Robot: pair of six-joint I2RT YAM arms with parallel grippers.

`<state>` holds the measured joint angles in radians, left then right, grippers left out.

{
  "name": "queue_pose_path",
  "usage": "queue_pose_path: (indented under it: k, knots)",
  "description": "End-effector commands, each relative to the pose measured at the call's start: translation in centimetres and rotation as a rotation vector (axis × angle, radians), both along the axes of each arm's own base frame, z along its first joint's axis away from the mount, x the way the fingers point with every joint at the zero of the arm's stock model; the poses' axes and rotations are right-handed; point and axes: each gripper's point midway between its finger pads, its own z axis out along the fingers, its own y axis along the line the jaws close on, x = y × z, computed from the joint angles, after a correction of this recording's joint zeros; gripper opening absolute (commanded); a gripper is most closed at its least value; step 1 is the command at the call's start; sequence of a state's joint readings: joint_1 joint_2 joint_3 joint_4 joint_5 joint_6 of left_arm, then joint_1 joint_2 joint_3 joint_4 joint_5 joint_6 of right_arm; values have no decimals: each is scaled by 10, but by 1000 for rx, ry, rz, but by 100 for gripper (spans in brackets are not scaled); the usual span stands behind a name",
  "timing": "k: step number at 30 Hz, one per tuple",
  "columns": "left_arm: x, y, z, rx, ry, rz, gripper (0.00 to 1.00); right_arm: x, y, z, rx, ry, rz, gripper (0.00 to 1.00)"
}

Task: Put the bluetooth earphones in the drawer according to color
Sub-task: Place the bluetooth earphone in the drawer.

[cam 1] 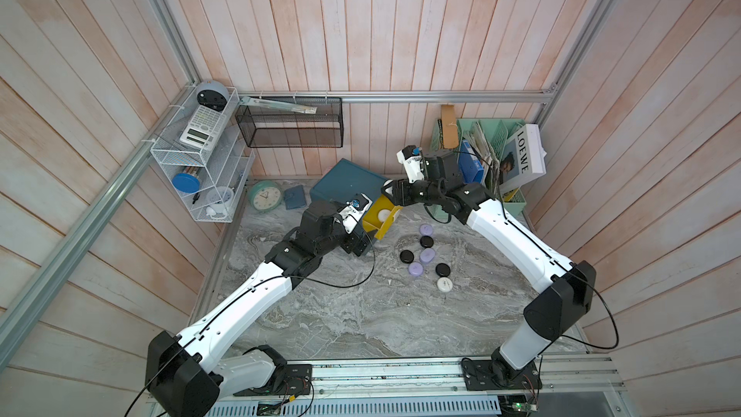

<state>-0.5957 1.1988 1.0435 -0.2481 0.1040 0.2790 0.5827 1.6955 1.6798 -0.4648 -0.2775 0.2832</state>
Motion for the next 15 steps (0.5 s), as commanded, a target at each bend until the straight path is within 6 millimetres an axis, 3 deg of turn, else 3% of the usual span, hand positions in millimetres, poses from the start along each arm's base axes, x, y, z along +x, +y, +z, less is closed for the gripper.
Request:
queue_pose_path:
  k: [1,11,13,15]
  knots:
    - [-3,2,-1,10,-25,-20,100,3,4,-3,-25,3,-3,0]
    - [-11,2,6,-7,-25,-53,100,5,14,-32,-76,62,17,1]
    - [-13,0,7,-20,-18,-68,100,6,15,-35,-80,69,11,15]
    - [-15,-3,8,-39,-12,-83,100,7,15,-40,-89,85,8,21]
